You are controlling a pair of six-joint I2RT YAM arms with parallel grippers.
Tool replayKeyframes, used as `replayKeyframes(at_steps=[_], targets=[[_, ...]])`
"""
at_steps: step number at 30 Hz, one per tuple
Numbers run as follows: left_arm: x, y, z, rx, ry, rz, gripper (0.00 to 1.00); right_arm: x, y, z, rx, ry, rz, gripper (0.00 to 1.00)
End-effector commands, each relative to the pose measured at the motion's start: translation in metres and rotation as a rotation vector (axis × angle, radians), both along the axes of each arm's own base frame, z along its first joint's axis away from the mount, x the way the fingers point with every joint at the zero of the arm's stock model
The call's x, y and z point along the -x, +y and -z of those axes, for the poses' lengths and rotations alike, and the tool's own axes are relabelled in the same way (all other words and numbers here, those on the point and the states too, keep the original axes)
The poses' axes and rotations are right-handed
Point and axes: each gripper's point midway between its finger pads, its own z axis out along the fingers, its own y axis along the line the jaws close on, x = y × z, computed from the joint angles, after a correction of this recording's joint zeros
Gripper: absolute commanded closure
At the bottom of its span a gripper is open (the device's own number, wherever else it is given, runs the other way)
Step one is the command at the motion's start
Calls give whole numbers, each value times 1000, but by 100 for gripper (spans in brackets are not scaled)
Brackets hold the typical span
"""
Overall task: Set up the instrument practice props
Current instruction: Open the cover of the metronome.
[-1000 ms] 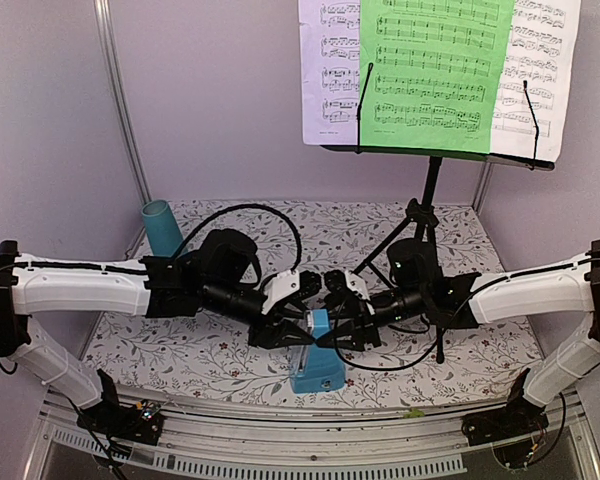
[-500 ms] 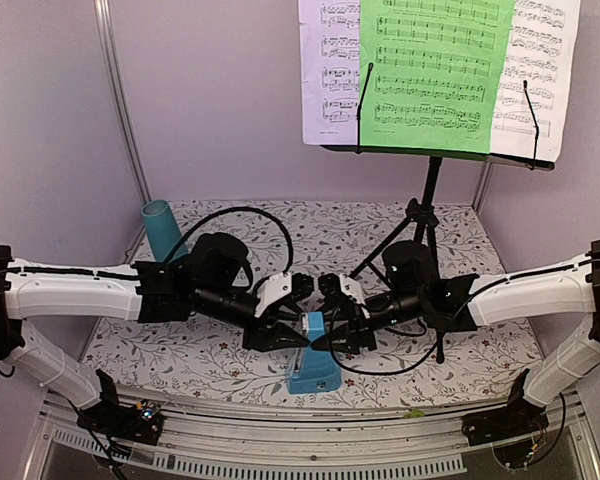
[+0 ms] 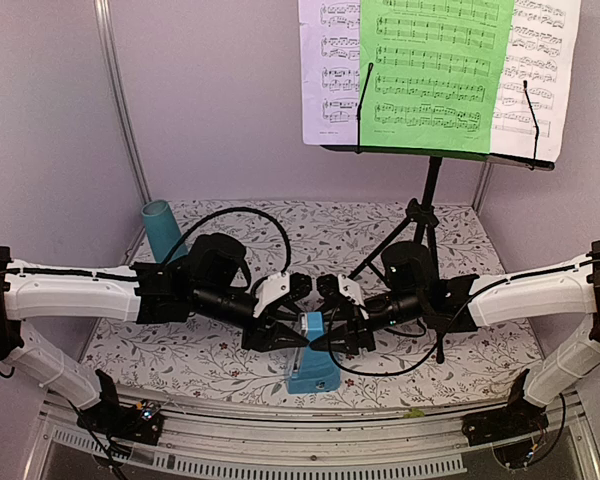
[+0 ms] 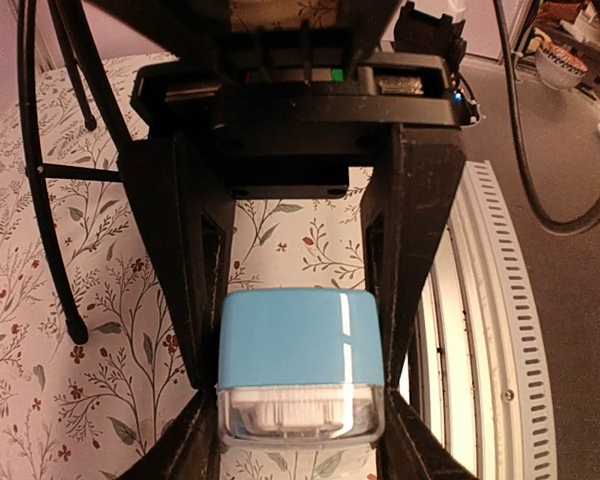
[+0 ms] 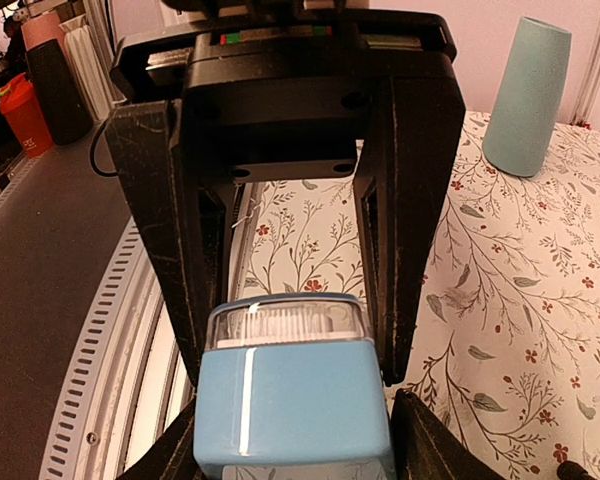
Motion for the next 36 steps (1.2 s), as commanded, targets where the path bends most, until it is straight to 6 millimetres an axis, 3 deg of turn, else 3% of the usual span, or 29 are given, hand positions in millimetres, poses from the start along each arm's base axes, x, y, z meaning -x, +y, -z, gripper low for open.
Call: replayKeyframes(at_steps=[1, 10, 14, 19, 26, 36], targets=[[0, -7, -49, 147, -45, 19, 61, -25, -19, 37, 154, -40, 132, 80], [-1, -6, -51, 138, -69, 15, 42, -24, -19, 37, 154, -39, 133, 80], [-2, -5, -48, 119, -71, 12, 38, -24, -19, 38, 154, -38, 131, 80], [3, -7, -36, 81, -44, 52, 38, -24, -19, 38, 154, -38, 128, 80], [-10, -1, -21, 39, -22, 43, 34, -22, -18, 39, 155, -32, 117, 80], [-3, -1, -3, 13, 26, 120, 37, -20, -18, 41, 160, -25, 107, 80]])
